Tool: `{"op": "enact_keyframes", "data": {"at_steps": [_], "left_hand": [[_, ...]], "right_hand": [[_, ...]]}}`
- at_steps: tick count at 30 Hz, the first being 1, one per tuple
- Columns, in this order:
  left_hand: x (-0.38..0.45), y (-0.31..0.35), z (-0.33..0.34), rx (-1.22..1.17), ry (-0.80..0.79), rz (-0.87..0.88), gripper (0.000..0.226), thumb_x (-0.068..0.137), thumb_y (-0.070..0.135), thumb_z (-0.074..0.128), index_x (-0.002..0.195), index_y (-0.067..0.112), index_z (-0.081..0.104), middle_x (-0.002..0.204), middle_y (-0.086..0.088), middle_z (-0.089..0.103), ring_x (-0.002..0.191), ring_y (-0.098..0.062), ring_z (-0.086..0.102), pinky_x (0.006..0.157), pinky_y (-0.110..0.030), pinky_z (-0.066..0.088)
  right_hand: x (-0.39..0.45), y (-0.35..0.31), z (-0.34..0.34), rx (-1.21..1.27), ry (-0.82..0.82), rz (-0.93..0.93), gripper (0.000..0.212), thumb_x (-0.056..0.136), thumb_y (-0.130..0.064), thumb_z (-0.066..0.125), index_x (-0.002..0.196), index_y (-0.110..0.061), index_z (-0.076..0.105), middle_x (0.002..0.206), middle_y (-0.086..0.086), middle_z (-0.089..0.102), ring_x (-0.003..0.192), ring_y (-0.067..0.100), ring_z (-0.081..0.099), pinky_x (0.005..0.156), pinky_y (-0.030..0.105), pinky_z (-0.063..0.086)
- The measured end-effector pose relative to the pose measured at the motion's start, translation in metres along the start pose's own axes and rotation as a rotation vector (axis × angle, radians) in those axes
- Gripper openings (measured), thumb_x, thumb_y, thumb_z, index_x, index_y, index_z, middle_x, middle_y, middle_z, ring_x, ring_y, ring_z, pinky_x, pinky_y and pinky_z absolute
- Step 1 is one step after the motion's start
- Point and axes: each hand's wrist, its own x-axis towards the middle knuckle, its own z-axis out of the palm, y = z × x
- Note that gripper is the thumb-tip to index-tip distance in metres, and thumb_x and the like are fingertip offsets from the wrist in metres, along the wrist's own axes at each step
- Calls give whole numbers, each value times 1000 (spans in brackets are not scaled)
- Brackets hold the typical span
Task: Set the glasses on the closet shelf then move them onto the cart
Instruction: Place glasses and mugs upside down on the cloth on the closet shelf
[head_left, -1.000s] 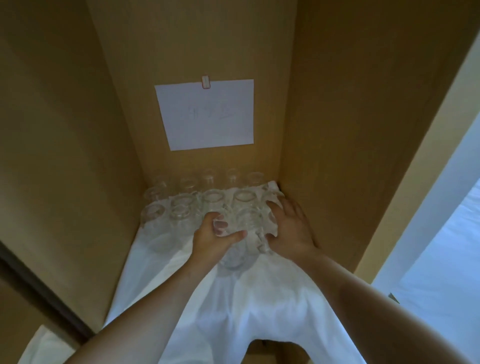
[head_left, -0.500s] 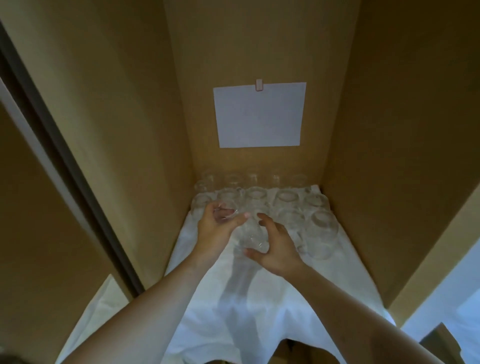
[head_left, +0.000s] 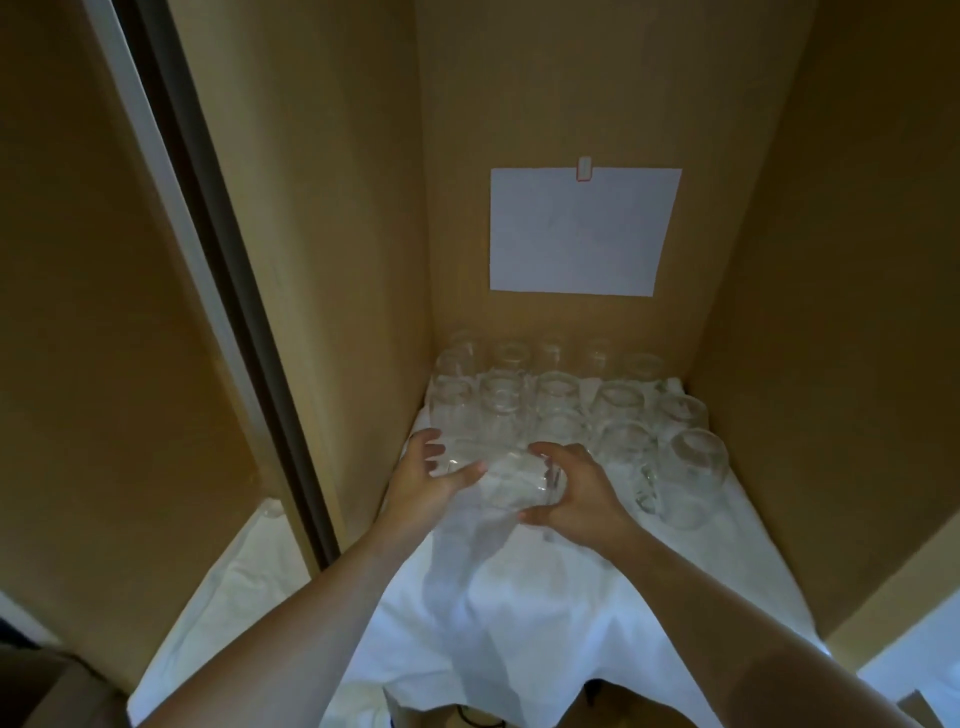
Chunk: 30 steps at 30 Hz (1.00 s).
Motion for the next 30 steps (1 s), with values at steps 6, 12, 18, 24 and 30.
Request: {"op": "enact_keyframes", "data": {"at_steps": [6, 12, 18, 24, 30], "left_hand": [[-3, -31, -17, 238, 11, -6, 71, 80, 50, 82, 140, 31, 50, 137, 7, 52, 128, -18, 50, 99, -30, 44], [-16, -56, -24, 388, 53, 2, 70, 81, 46, 82, 141, 28, 51, 140, 6, 54, 132, -18, 49, 106, -35, 45], [-23, -66, -33, 533, 46, 35, 77, 78, 54, 80, 143, 27, 49, 137, 4, 57, 127, -18, 53, 103, -37, 48], [-26, -77, -37, 700, -11, 162, 76, 82, 56, 74, 144, 20, 49, 141, 8, 55, 132, -12, 48, 107, -19, 34], [-27, -87, -42, 825, -58, 226, 70, 87, 60, 65, 144, 23, 48, 145, 9, 50, 137, -11, 41, 110, -17, 27]], "right_hand": [[13, -10, 0, 37, 25, -17, 83, 60, -16, 98, 131, -25, 56, 111, -8, 43, 92, 2, 54, 77, 1, 40], [31, -35, 18, -59, -5, -144, 83, 64, -16, 95, 137, -18, 56, 126, -4, 41, 113, 12, 49, 84, -3, 35], [47, -54, 50, -164, -79, -200, 91, 69, -23, 91, 147, -20, 44, 139, 1, 39, 124, 23, 51, 102, 39, 50], [58, -64, 71, -302, -115, -272, 88, 77, -24, 84, 152, -18, 40, 146, 3, 42, 127, 25, 50, 103, 33, 44], [70, -73, 79, -282, -113, -221, 88, 74, -22, 86, 150, -18, 42, 145, 0, 46, 124, 20, 53, 99, 30, 46]]}}
